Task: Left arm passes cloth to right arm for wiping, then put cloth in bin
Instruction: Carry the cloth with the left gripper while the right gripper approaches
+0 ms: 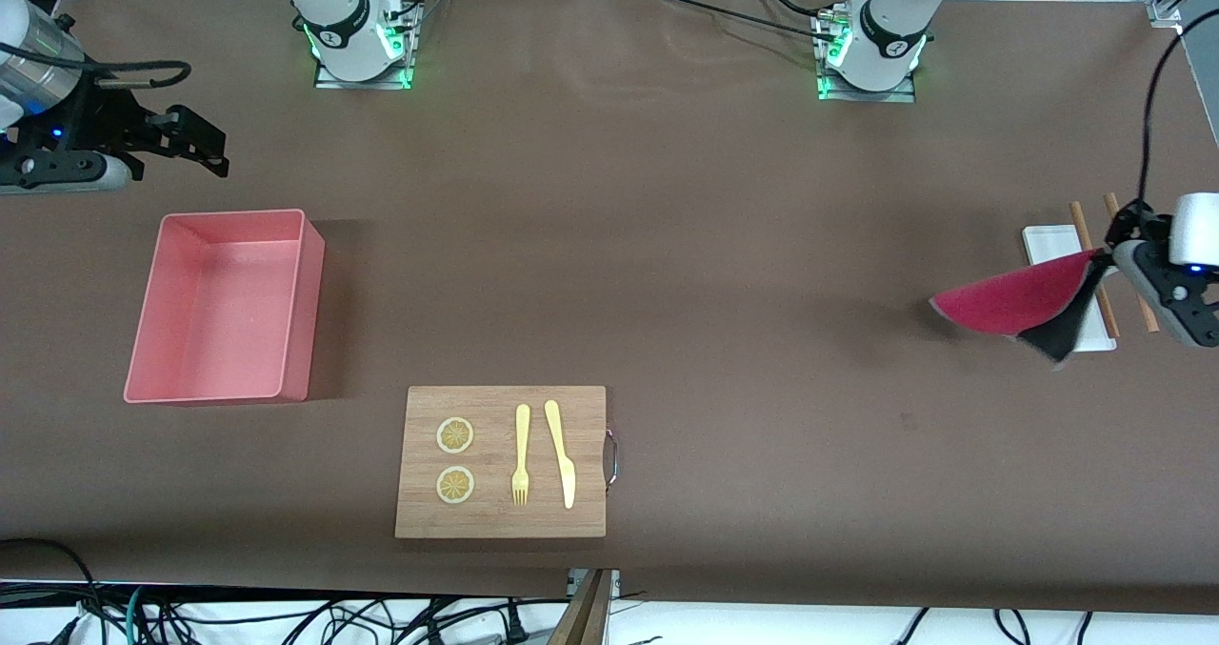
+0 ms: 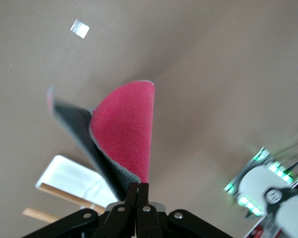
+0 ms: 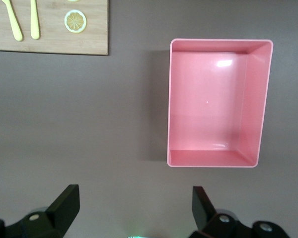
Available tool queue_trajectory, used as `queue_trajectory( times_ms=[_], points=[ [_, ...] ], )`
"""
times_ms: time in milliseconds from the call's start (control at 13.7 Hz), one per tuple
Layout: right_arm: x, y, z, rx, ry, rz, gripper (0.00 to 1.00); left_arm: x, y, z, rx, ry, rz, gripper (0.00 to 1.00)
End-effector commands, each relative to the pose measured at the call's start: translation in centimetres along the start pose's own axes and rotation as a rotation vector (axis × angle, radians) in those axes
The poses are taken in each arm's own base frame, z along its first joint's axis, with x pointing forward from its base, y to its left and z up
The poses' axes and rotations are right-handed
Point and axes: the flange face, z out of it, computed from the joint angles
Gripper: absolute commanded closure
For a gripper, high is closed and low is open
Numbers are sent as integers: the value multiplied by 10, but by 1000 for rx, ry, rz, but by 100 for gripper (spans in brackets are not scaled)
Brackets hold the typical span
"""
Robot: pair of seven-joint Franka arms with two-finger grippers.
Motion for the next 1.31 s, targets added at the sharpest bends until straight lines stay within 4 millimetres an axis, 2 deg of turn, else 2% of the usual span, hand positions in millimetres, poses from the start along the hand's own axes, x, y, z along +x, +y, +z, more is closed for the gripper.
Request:
queue_trajectory(
  times_ms=[0,73,146,219,292,438,511,730,876,948,1021,1240],
  points=[
    [11,0,16,-5,-44,-11,0,42,50,-9,-53,38,-131,100],
    [19,-4,31,-5,-73,-26,0,64,73,-10,-72,48,-168,100],
    [18,-2,32,11,-83,-63,0,86,98,-11,-94,57,-189,100],
    [14,-4,26,37,-75,-155,0,108,125,-11,-132,72,-210,100],
    [6,-9,10,91,-52,-251,0,126,151,-11,-180,87,-242,100],
    [-9,-16,-5,256,-73,-373,0,163,194,-17,-252,162,-296,100],
    [-14,-25,-13,334,-63,-424,0,177,210,-18,-296,196,-330,100],
    [-10,-46,-16,536,17,-640,0,216,249,-27,-425,308,-438,100],
    [3,-61,-5,668,76,-706,0,239,275,-34,-540,388,-523,100],
    [11,-70,2,676,107,-719,0,254,289,-32,-589,407,-579,100],
    [19,-86,13,696,138,-758,0,265,303,-34,-627,436,-631,100],
    [40,-118,52,767,310,-872,0,302,331,-14,-742,445,-720,100]
  ],
)
